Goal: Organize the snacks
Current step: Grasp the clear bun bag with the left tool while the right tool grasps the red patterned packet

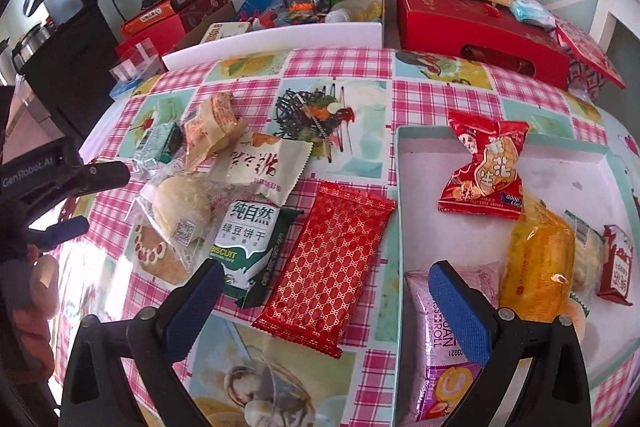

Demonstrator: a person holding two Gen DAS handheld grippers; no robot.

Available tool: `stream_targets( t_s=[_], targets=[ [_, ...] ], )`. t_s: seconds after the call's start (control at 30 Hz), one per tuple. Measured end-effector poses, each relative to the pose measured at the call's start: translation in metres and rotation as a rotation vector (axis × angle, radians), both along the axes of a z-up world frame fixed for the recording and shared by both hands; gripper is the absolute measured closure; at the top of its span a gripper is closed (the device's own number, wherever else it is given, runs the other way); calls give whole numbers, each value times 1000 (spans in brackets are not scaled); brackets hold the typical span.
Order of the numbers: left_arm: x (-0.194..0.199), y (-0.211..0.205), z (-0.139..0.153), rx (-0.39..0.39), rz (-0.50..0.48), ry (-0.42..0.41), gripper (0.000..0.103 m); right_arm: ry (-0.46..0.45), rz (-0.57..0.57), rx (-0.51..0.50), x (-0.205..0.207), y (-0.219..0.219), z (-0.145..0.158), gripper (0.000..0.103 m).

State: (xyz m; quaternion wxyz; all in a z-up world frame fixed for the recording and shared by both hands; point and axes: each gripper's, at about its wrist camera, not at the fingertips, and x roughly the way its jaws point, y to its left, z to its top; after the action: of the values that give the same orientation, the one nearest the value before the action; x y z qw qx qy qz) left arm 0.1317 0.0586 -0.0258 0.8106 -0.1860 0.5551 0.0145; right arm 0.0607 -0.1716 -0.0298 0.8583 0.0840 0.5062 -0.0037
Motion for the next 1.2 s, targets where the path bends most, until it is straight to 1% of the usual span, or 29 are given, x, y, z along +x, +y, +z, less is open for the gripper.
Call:
stream_targets(
  t_s=[0.07, 0.13, 0.2, 0.3, 0.37, 0.43, 0.5, 0.6, 0.67, 0.83, 0.87, 0.93, 1.0, 1.03, 1.1, 1.2],
  targets=[
    [4, -5, -6, 0, -13, 21, 5, 26, -18, 20, 4, -2, -4, 0],
    [7, -11, -9, -16, -35, 32, 5, 63, -17, 36, 10, -2, -6, 0],
    [9, -18, -10, -42, -57, 31, 5, 105, -6, 47, 18, -2, -6, 0],
    [12, -27, -8, -59, -82, 24, 5, 156, 5, 40, 30, -2, -1, 1],
    [15, -32, -10, -67, -95, 34, 5, 204, -1, 54, 38, -4, 0, 6],
    [17, -37, -14, -76, -103, 51, 5, 251, 2, 53, 45, -3, -2, 13],
    [19, -39, -19, -75, -100, 62, 5, 282, 6, 33, 51, -1, -4, 17],
    [22, -38, -23, -92, -93, 74, 5, 329, 9, 12, 60, 5, -11, 19],
    [24, -38, -26, -98, -88, 78, 5, 337, 18, -42, 66, 10, -14, 19],
    [29, -44, -34, -101, -94, 101, 6, 355, 38, -104, 73, 21, -19, 19],
    [30, -47, -35, -95, -97, 98, 6, 355, 43, -113, 73, 22, -19, 20],
    [32, -50, -36, -84, -103, 94, 6, 354, 58, -141, 72, 26, -19, 24],
    [33, -52, -37, -81, -101, 94, 6, 348, 61, -146, 72, 27, -19, 26],
    [35, -55, -40, -78, -99, 96, 6, 343, 65, -136, 72, 27, -17, 32],
    [36, -56, -44, -70, -103, 103, 7, 344, 77, -111, 73, 26, -13, 37],
    [34, -58, -48, -64, -109, 105, 13, 335, 91, -130, 73, 35, -7, 37]
  ],
)
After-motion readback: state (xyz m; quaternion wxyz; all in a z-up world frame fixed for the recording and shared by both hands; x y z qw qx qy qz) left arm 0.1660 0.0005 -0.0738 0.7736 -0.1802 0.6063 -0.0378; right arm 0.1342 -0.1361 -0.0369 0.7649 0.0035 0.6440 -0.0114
